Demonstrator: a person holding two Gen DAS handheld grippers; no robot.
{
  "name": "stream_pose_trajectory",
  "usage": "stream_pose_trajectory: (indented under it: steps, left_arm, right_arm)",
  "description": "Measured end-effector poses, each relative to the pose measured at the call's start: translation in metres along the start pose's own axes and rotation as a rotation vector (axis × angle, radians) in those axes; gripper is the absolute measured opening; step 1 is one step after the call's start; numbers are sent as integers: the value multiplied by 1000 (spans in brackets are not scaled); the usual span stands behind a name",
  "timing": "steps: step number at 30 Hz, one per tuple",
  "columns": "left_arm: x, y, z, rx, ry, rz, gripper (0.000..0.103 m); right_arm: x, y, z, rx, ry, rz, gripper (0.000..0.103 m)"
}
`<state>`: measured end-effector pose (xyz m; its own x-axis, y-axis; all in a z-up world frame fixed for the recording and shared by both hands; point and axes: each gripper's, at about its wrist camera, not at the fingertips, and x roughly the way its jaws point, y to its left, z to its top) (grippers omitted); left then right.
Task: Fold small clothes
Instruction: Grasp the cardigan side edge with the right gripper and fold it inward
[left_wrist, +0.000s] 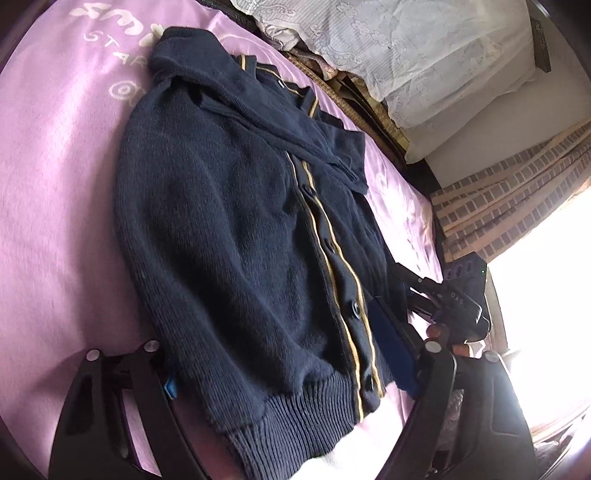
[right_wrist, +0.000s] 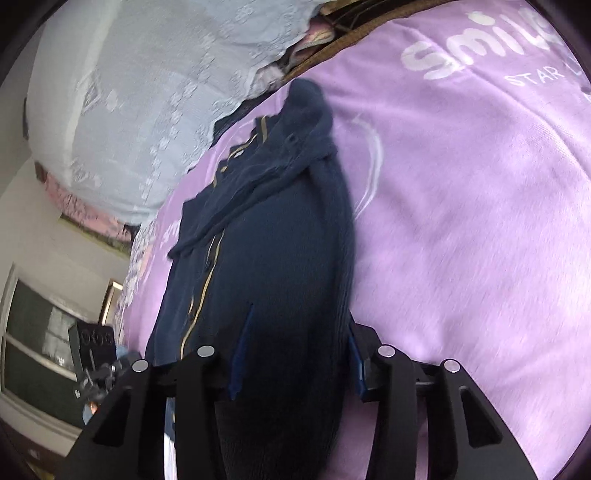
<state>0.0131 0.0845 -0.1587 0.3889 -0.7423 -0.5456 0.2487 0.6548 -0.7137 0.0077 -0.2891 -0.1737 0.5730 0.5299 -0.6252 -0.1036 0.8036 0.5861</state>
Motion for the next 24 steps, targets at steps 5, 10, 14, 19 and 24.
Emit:
stream_pose_trajectory:
  steps: [5,10,14,19,24]
  left_arm:
    - [-1,-13,-29,31,41,-10,79]
    - [2,-2,-22,-16,16,1,64]
    - [1,6,-22,-60,13,11,42]
    - [6,-5,-29,-16,20,57,40]
    - [7,-2,-30,-27,5,56,42]
  right_arm:
    - [-6,33,-44,-190,50,-9,46]
    - [-2,37,-45,-213,59,-1,39]
    - [-2,31,-43,-175,43,3,25]
    - [-4,35,-46,-203,29,-21,19]
    - [-1,27,-43,-166,52,-4,20]
